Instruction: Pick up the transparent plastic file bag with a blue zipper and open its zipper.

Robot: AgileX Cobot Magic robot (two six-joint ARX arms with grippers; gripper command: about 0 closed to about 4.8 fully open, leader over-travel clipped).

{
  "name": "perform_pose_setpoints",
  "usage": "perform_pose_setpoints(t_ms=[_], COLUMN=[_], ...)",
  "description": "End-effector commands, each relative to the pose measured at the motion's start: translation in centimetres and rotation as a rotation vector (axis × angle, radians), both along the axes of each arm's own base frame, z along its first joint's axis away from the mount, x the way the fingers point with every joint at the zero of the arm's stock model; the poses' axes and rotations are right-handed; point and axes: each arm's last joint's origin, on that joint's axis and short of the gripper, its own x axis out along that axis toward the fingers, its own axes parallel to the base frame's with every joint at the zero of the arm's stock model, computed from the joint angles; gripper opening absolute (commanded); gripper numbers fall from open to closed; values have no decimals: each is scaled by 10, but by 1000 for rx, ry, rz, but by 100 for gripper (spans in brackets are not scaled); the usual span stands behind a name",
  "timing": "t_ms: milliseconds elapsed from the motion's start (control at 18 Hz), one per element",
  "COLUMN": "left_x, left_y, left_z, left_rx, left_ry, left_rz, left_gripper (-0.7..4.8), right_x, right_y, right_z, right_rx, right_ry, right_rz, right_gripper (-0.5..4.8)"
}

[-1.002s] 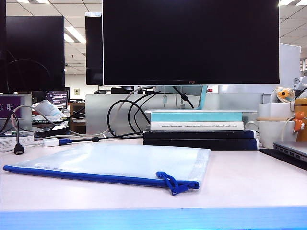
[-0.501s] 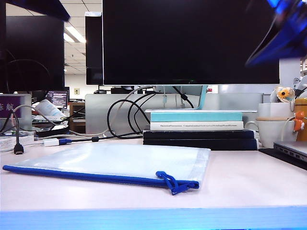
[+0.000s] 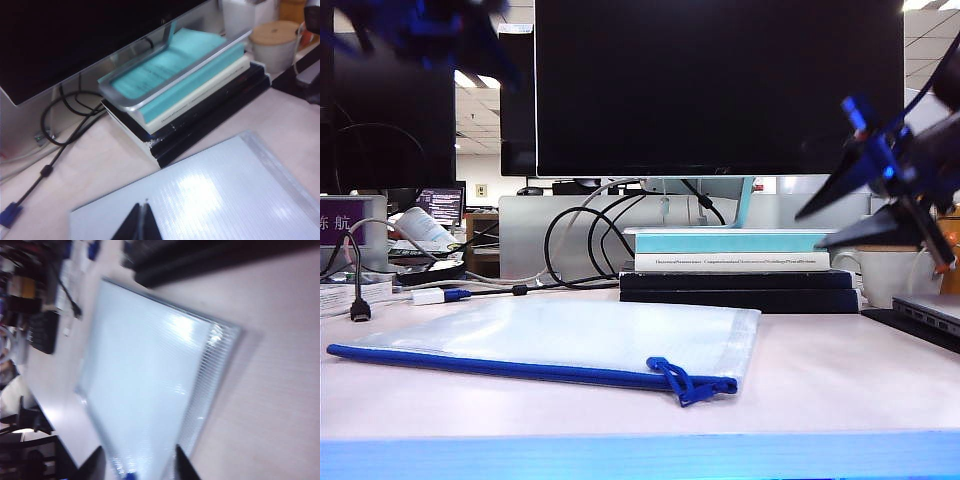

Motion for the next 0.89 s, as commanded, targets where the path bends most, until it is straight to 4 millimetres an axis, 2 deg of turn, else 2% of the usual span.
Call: perform_pose_setpoints(t_ms=[56,111,278,445,556,668,779,890], left_x=[7,9,15,16,16,16,16,16], left_y=[-9,-10,-18,-18,-18,-17,-17,-17], left_z=[-12,-15,-24,-25,-26,-27,-29,-30], left_rx=[-37,-33,-95,-103,-81,-50,-27,-20], left_ry=[34,43,95,101,96,92,96,106], left_rz=[-106,-112,-163,-160,-157,-153,-157,-156], left_gripper=[31,31,158,157,157,157,157,156], right_x=[8,10,16,19,11,-1,-11,-20], right_y=[-1,0,11,24,32,42,52,60], right_z=[-6,-9,-20,-28,-34,-40,-44,-46], right_rx=[-21,-28,-47,-53,-74,-108,-140,-149], right_ry=[-45,-49,-54,-21,50,125,192,259], right_rz=[-3,-2,13,46,97,173,222,268], right_gripper=[176,178,182,183,216,229,281,280])
